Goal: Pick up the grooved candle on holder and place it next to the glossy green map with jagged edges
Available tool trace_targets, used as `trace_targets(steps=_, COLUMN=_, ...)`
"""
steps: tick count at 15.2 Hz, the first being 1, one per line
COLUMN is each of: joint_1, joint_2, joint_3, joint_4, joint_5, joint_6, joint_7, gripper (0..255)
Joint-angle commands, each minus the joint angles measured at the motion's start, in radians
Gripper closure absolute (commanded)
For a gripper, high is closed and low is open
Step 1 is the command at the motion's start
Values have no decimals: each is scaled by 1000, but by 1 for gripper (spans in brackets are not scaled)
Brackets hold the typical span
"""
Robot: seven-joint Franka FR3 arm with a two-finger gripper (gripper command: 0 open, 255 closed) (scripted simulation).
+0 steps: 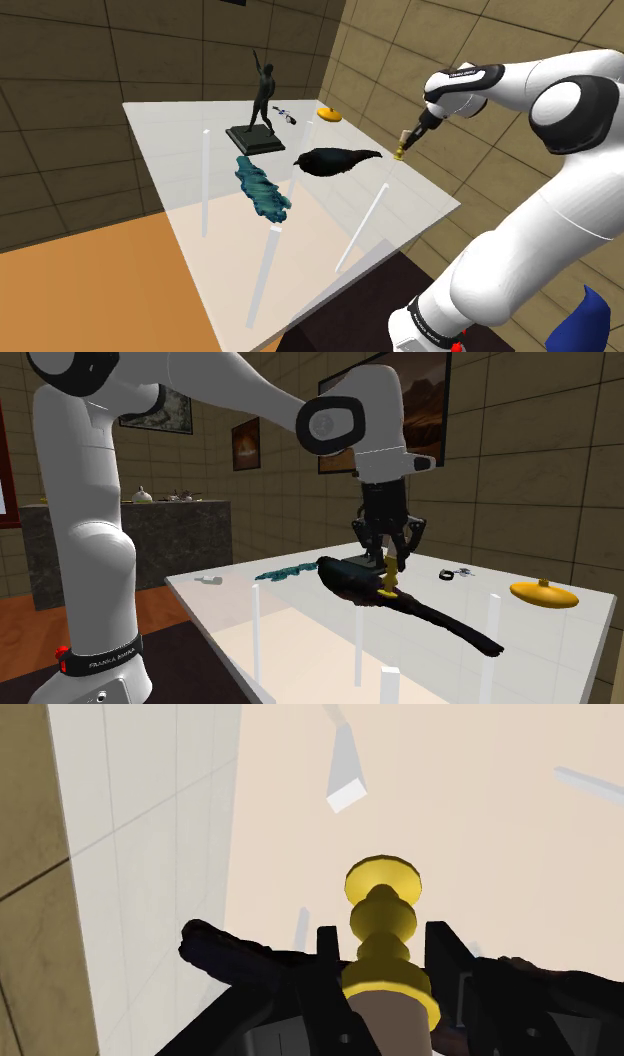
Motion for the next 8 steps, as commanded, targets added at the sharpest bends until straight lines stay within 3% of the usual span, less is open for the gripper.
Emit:
trace_targets(steps=1, joint_1=1, joint_2=-14, joint_3=3, joint_4=17, joint_5=-16, joint_6=-26, joint_7=14, gripper=255)
trace_targets(steps=8, joint_1=2, joint_2=-42, joint_3=12, joint_4=90, joint_5=-45, joint_6=-115, joint_7=43, gripper=255)
